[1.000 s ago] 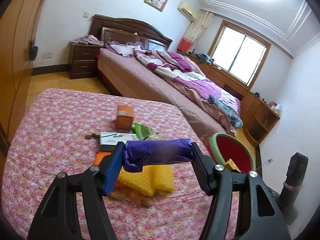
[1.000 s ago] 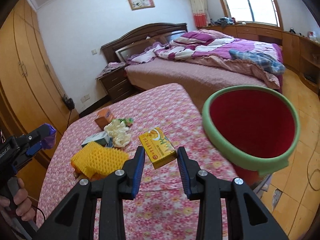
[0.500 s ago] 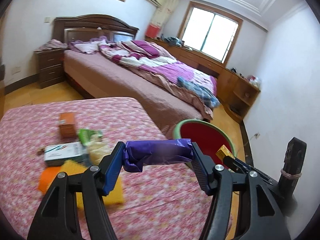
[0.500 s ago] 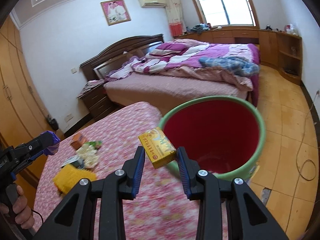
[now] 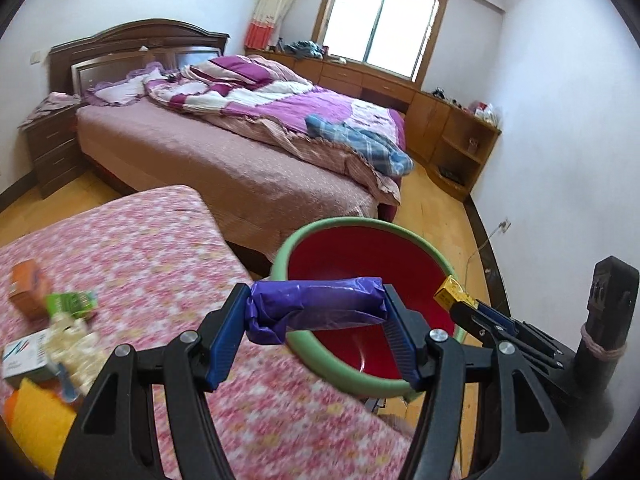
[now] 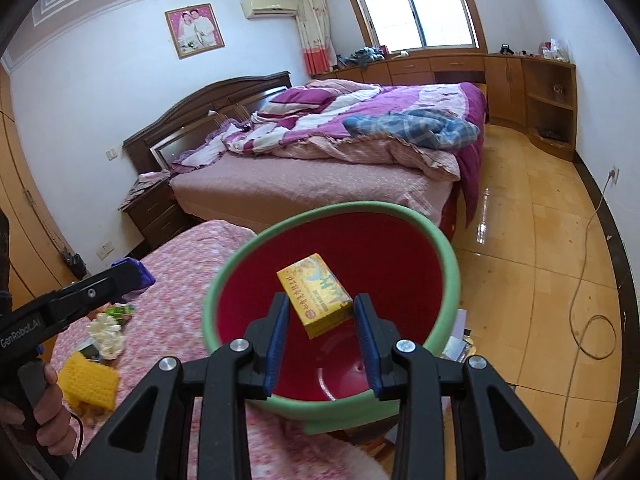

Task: Collect trash
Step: 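Carry both items over the red bucket and open both tools to drop them, then move the left tool to the orange mesh net while the right tool approaches the yellow foam net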

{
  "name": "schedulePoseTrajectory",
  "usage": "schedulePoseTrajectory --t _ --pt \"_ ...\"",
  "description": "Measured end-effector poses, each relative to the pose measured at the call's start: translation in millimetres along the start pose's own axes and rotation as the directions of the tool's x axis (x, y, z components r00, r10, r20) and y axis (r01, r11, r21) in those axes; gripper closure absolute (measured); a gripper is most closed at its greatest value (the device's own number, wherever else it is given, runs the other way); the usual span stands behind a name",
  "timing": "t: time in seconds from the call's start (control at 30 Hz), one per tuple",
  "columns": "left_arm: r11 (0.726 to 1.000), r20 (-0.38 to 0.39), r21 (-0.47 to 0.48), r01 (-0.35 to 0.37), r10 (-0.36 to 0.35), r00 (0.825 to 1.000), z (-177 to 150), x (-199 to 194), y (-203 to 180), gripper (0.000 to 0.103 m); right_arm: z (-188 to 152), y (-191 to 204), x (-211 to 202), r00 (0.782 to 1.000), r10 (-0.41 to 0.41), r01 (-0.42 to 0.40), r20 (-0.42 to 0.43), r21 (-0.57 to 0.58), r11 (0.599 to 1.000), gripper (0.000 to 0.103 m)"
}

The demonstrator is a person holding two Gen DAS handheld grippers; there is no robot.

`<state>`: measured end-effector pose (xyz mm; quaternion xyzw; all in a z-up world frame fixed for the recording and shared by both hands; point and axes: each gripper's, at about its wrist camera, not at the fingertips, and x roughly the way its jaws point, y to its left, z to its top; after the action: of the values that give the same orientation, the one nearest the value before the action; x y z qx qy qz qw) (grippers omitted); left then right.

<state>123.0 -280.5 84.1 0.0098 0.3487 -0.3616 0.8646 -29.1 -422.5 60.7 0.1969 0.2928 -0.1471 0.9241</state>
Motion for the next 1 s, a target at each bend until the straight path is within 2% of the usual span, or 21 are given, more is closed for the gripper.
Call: schedulePoseTrajectory --t 0.17,0.33,0.43,0.7,1.0 --pt "0.998 -0.075 0.053 0.015 -0.011 0.997 3 35 -14 0.038 3 -16 15 1.0 0.012 -0.011 -0.02 0.033 0.999 0.067" --pt "0.992 -0.106 0.13 -0.006 0.02 0.994 4 54 -28 0.033 7 -23 23 1.0 0.004 -0.004 -0.02 0.034 0.999 0.065" --pt "0.988 -0.097 0.155 -0.012 0.027 0.995 2 57 -32 0.031 9 -26 25 1.0 0.014 -0.013 -0.014 0.038 0.999 0.062" --pt "0.996 -0.105 0.086 -0.008 0.017 0.994 5 55 -20 0.03 7 -28 24 0.999 0.038 -0.038 -0.002 0.066 0.997 0.053" --pt "1.0 -0.089 0.027 -0.001 0.003 0.996 7 36 -11 0.03 7 -25 10 0.998 0.05 -0.052 0.022 0.087 0.995 0.052"
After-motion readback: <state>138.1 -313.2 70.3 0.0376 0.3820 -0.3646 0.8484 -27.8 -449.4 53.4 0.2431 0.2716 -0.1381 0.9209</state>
